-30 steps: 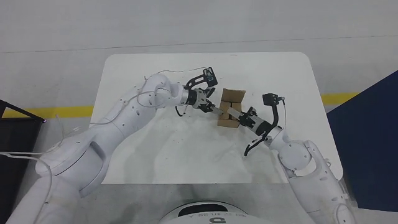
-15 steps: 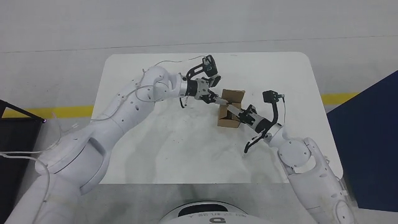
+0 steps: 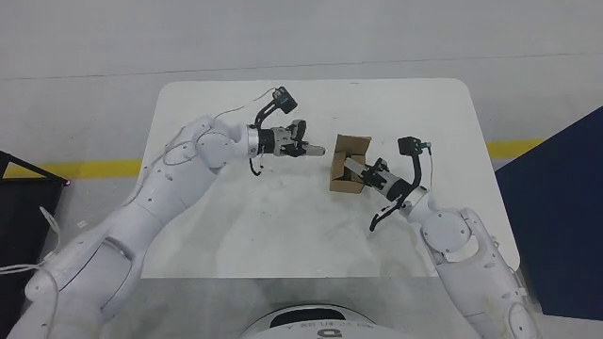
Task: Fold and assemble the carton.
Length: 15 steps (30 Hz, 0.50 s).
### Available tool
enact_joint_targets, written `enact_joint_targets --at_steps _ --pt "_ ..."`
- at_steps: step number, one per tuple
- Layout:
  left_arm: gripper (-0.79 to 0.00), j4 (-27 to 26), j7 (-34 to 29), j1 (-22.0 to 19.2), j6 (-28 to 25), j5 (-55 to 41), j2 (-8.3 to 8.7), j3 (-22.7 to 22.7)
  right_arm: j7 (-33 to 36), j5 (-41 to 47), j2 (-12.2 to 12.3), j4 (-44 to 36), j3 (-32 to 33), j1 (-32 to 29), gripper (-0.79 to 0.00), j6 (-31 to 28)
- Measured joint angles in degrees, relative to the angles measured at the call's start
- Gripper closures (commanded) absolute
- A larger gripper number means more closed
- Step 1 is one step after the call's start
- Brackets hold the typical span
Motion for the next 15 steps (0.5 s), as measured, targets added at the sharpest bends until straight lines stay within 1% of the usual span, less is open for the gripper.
enact_joint_targets --at_steps 1,2,3,4,5,6,7,9,12,13,15 --pt "-0.785 -3.5 -7.2 1.2 4.0 -6.3 1.04 -1.8 0.0 0.0 0.0 0.0 0.0 0.0 -0.785 0.0" --pt "-0.785 -6.3 -11.6 2.4 6.0 -11.1 1.77 -3.6 0.0 0.0 0.0 0.0 0.0 0.0 -0.785 0.0" --pt "-0.785 -8.9 -14.8 3.9 7.0 -16.1 2.37 -5.6 0.0 0.0 0.0 0.0 0.0 0.0 -0.785 0.0" --pt "-0.785 -11.4 -17.4 5.9 6.7 -22.6 2.78 -8.2 0.0 0.0 0.0 0.0 0.0 0.0 -0.785 0.0" --pt "-0.785 -12.0 -18.1 6.6 5.3 -26.6 2.84 -9.3 0.0 0.0 0.0 0.0 0.0 0.0 -0.785 0.0" --pt "-0.785 -11.8 -17.7 6.4 3.9 -29.7 2.83 -9.3 0.0 0.0 0.0 0.0 0.0 0.0 -0.785 0.0" --pt "-0.785 -11.4 -15.6 5.8 3.0 -32.0 2.78 -8.4 0.0 0.0 0.0 0.0 0.0 0.0 -0.785 0.0" --pt "-0.785 -11.2 -12.9 5.5 2.9 -31.7 2.76 -7.6 0.0 0.0 0.0 0.0 0.0 0.0 -0.785 0.0" --pt "-0.785 -11.5 -12.2 5.9 3.4 -24.4 2.63 -7.6 0.0 0.0 0.0 0.0 0.0 0.0 -0.785 0.0" --pt "-0.785 -11.7 -11.5 6.6 5.3 -22.9 2.45 -6.9 0.0 0.0 0.0 0.0 0.0 0.0 -0.785 0.0" --pt "-0.785 -11.5 -12.6 6.0 11.1 -22.1 2.15 -5.0 0.0 0.0 0.0 0.0 0.0 0.0 -0.785 0.0"
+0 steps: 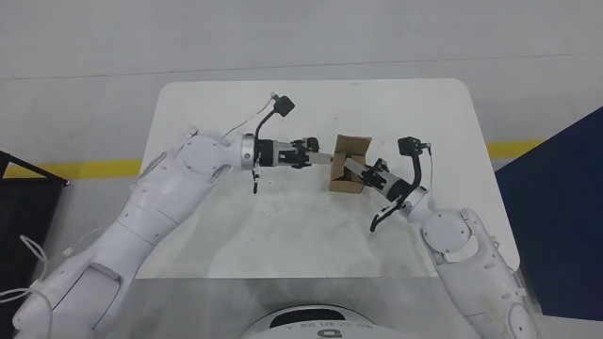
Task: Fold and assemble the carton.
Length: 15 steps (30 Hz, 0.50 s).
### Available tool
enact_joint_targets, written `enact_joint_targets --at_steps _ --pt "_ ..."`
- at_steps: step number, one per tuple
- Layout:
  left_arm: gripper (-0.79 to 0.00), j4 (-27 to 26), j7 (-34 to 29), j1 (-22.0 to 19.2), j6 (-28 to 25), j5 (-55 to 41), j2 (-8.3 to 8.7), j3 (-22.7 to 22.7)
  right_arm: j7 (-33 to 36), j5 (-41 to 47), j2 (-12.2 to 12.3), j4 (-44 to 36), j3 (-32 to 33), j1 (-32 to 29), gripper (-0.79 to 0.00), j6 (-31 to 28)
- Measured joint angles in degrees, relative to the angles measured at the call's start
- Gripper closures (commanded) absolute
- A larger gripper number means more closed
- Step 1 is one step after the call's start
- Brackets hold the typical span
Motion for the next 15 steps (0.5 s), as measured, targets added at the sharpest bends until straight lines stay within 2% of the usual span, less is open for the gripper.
enact_joint_targets --at_steps 1,2,5,8,11,15 --pt "-0.751 0.0 -1.6 -1.0 4.4 1.5 -0.22 1.0 0.0 0.0 0.0 0.0 0.0 0.0 -0.785 0.0" --pt "-0.622 -0.1 -2.2 -1.6 7.2 2.7 -0.35 1.5 0.0 0.0 0.0 0.0 0.0 0.0 -0.785 0.0" --pt "-0.416 -0.5 -2.6 -2.6 13.7 6.1 -0.56 2.1 -0.6 0.9 0.0 0.1 0.0 -0.1 -0.785 -0.5" --pt "-0.388 -1.0 -3.1 -2.8 16.1 7.4 -0.72 2.4 -2.3 3.3 0.0 0.5 0.8 -0.8 -0.785 -2.3" --pt "-0.400 -0.5 -4.8 -3.7 17.5 8.3 -1.36 4.0 -3.3 5.3 0.0 0.7 1.6 -1.8 -0.785 -3.9" --pt "-0.400 1.3 -5.6 -6.0 16.9 6.8 -3.37 7.1 -2.9 6.6 0.1 1.5 2.1 -2.2 -0.785 -4.7"
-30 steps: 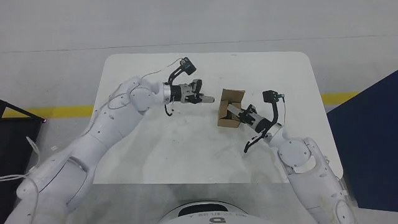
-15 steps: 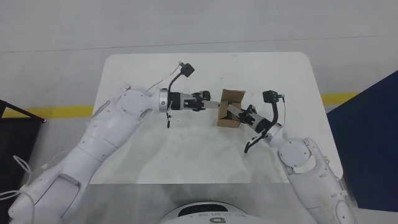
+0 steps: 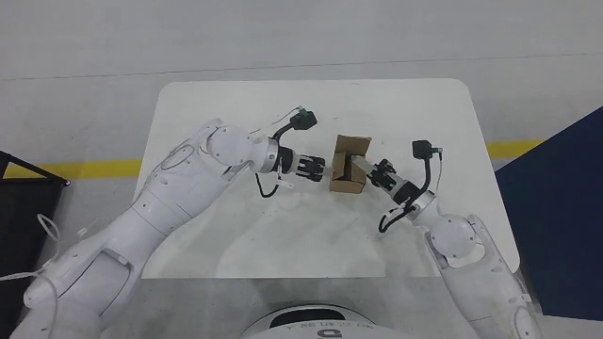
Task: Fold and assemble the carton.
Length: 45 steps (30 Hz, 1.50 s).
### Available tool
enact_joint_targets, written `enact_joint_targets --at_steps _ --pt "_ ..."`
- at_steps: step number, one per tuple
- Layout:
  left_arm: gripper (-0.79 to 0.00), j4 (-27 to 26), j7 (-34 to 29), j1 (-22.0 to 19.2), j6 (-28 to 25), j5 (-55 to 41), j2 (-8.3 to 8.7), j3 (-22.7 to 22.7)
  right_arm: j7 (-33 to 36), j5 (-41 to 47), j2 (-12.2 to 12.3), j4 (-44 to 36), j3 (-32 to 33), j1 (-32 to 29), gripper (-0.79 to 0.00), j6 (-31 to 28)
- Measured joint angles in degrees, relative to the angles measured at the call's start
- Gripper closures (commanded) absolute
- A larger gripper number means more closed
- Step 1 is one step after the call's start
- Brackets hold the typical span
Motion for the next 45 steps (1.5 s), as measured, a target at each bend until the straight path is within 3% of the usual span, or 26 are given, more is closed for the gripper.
enact_joint_targets --at_steps 3,7,10,16,24,28,35,39,40,45 --pt "-0.406 2.9 0.0 -2.3 -0.6 -1.2 -1.88 2.4 0.6 -0.1 0.1 0.0 -0.1 -0.3 -0.785 -0.3" --pt "-0.489 7.2 -1.1 -5.3 -0.1 -1.7 -4.23 5.2 1.2 -1.3 0.2 -0.5 -0.4 -0.7 -0.785 0.2" --pt "-0.597 9.4 -1.5 -6.7 0.7 -1.9 -5.37 6.1 1.1 -1.5 0.2 -0.7 -0.5 -0.8 -0.785 0.6" --pt "-0.554 10.5 -2.2 -7.8 3.0 -1.8 -6.19 5.9 1.2 -1.5 0.4 -0.9 -0.3 -1.1 -0.785 0.8" --pt "-0.422 12.8 -3.4 -8.6 5.3 0.5 -7.14 6.7 1.3 -0.9 0.5 -0.4 0.0 -0.5 -0.785 0.7" --pt "-0.514 14.8 -3.5 -9.4 4.8 0.7 -8.20 7.3 1.2 -0.8 0.6 -0.2 0.1 -0.6 -0.785 0.5" --pt "-0.560 18.4 -4.8 -11.5 2.3 -0.1 -10.40 8.4 0.9 -0.4 0.7 0.1 0.2 -1.0 -0.785 0.1" --pt "-0.468 20.2 -5.3 -12.6 2.1 0.0 -11.53 9.0 0.7 -0.2 0.7 0.1 0.4 -1.4 -0.785 -0.1" --pt "-0.388 20.8 -5.6 -12.8 2.1 0.0 -11.89 9.2 0.7 -0.2 0.8 0.2 0.5 -1.4 -0.785 -0.2" --pt "-0.203 23.2 -7.5 -13.7 1.5 -1.1 -13.40 9.9 1.2 0.0 0.8 0.6 0.1 -1.1 -0.785 0.0"
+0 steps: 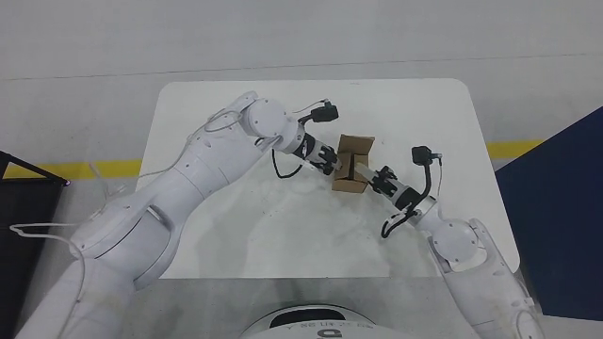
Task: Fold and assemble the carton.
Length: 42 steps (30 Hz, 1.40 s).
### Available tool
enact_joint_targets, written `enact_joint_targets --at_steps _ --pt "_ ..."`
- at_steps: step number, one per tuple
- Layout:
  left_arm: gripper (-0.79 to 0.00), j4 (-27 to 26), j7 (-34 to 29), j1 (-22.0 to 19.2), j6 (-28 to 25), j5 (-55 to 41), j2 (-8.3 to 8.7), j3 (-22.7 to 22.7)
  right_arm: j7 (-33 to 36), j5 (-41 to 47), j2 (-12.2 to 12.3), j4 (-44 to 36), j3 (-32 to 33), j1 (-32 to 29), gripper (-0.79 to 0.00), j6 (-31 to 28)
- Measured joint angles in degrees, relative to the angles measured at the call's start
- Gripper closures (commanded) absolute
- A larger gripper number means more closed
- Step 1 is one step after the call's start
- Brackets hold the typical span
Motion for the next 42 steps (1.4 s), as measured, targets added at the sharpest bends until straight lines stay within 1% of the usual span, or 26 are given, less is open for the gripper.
enact_joint_targets --at_steps 2,3,4,9,13,14,15,16,17,18,21,27,29,32,34,35,37,42 --pt "-0.151 1.1 -0.6 -0.5 -0.1 -0.1 -0.63 0.3 0.2 0.0 0.0 0.1 -0.1 0.1 -0.785 0.0" --pt "-0.105 1.5 -0.8 -0.6 -0.1 -0.2 -0.88 0.4 0.2 0.1 0.0 0.1 -0.1 0.2 -0.785 0.0" --pt "0.000 2.1 -1.2 -0.9 -0.2 -0.3 -1.19 0.5 0.3 0.0 0.1 0.1 -0.1 0.2 -0.785 0.0" --pt "0.000 3.6 -2.5 -1.8 -0.2 -0.5 -2.08 0.4 0.4 0.0 0.2 -0.2 0.1 0.1 -0.785 0.1" --pt "-0.009 3.7 -3.1 -2.3 0.6 0.0 -2.19 -0.2 0.4 -0.1 0.3 -0.6 0.3 -0.1 -0.785 0.2" --pt "-0.246 3.6 -3.1 -2.3 0.8 0.2 -2.14 -0.4 0.4 -0.1 0.3 -0.7 0.3 -0.1 -0.785 0.2" --pt "-0.311 3.5 -2.9 -2.3 0.8 0.4 -2.07 -0.6 0.4 -0.1 0.3 -0.7 0.3 -0.1 -0.785 0.2" --pt "-0.413 3.4 -2.7 -2.2 0.7 0.5 -1.96 -0.9 0.4 -0.2 0.3 -0.7 0.4 0.0 -0.785 0.2" --pt "-0.573 3.3 -2.7 -2.0 0.6 0.6 -1.86 -1.1 0.3 -0.1 0.3 -0.6 0.4 0.1 -0.785 0.2" --pt "-0.610 3.2 -2.6 -1.7 0.5 0.7 -1.73 -1.4 0.3 0.0 0.3 -0.3 0.5 0.3 -0.785 0.1" --pt "-0.637 2.9 -2.4 -1.0 0.2 0.7 -1.52 -2.0 0.3 0.4 0.4 0.6 0.8 0.8 -0.785 -0.3" --pt "-0.625 2.2 -2.3 0.0 0.1 1.0 -1.44 -2.7 1.6 2.2 0.4 2.1 0.6 2.0 -0.785 -2.0" --pt "-0.597 2.3 -2.2 0.2 0.1 1.1 -1.47 -2.9 2.6 2.0 0.4 2.4 -0.5 2.7 -0.785 -2.0" --pt "-0.526 2.6 -2.4 0.5 0.3 1.1 -1.45 -3.3 3.9 1.9 0.2 2.8 -2.4 3.9 -0.785 -1.7" --pt "-0.502 3.0 -2.6 0.7 0.7 1.3 -1.39 -3.6 4.6 1.7 0.1 3.1 -3.7 4.7 -0.785 -1.6" --pt "-0.459 3.1 -2.6 0.8 0.9 1.4 -1.35 -3.7 4.8 1.6 0.1 3.2 -4.3 5.1 -0.785 -1.5" --pt "-0.403 3.3 -2.8 1.0 1.4 1.8 -1.24 -3.9 5.2 1.8 0.0 3.4 -5.3 5.7 -0.785 -1.6" --pt "-0.308 3.1 -3.3 1.6 2.1 2.2 -0.95 -4.6 4.9 1.6 -0.1 3.6 -6.1 6.4 -0.785 -1.2"
